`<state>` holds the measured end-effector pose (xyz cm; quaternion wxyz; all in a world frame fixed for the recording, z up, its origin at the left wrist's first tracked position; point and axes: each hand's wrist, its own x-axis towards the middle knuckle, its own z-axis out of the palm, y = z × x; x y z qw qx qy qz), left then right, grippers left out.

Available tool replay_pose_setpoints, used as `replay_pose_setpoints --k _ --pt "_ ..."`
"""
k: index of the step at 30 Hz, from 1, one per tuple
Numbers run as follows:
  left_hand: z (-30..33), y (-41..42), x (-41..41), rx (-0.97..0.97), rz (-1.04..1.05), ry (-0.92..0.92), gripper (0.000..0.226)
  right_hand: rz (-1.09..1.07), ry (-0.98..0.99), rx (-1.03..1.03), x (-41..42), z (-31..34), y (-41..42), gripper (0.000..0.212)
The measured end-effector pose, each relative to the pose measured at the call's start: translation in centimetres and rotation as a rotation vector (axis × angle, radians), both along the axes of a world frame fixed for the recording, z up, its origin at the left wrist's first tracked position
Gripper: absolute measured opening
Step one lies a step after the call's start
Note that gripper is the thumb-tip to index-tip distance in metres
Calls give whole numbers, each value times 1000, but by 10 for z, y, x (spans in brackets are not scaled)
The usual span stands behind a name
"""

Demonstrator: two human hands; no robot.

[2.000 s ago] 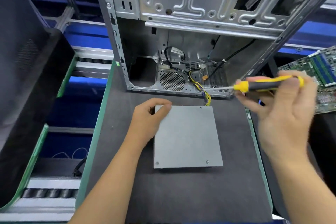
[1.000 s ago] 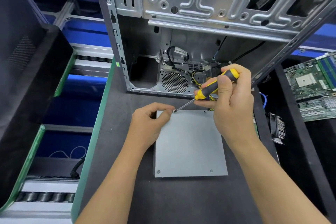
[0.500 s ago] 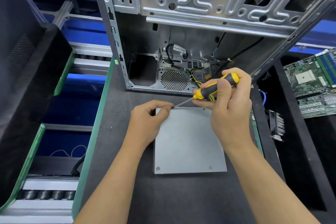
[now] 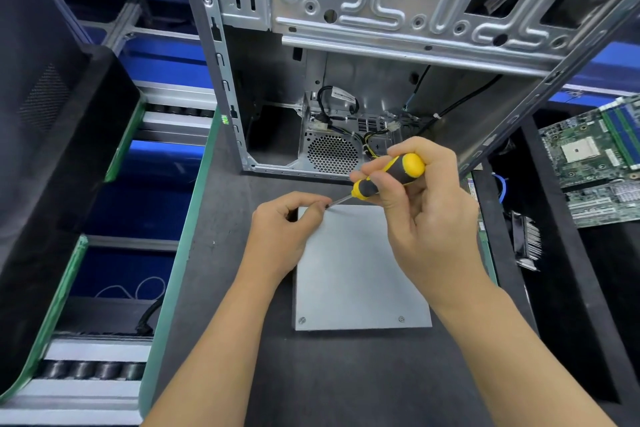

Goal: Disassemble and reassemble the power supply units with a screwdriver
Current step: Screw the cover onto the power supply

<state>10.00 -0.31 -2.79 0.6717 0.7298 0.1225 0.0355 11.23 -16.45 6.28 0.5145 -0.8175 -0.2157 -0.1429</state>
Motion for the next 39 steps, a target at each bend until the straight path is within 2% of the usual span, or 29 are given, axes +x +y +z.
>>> replay_pose_setpoints --k 10,13,15,16,18,20,23,26,30,35,39 --pt "-1 0 0 0 -5 6 33 1 2 -70 6 7 1 20" --pt "-2 1 -1 -15 -27 23 22 -108 -3 104 8 12 -3 10" --pt "-4 2 -2 -6 -48 39 21 -187 -1 255 9 18 -14 15" --pt "-5 2 -2 -5 -54 42 21 -232 7 243 12 19 -19 15" --pt "-4 2 -3 -35 -56 42 22 -244 33 -60 19 16 -28 11" --pt "-2 1 -4 -75 -48 36 24 -106 174 -428 25 6 -26 16" --pt "-3 -1 -3 -97 -30 28 25 97 310 -690 31 -10 -18 19" --pt "-4 -2 -2 -107 -27 22 27 148 382 -702 29 -16 -8 14" --pt "-6 -1 -3 -108 -28 13 26 182 384 -709 25 -20 0 15" --pt "-7 -1 -3 -98 -29 16 25 126 441 -649 25 -16 -5 11" --pt "-8 -1 -3 -93 -28 6 25 203 491 -616 17 -14 -7 15"
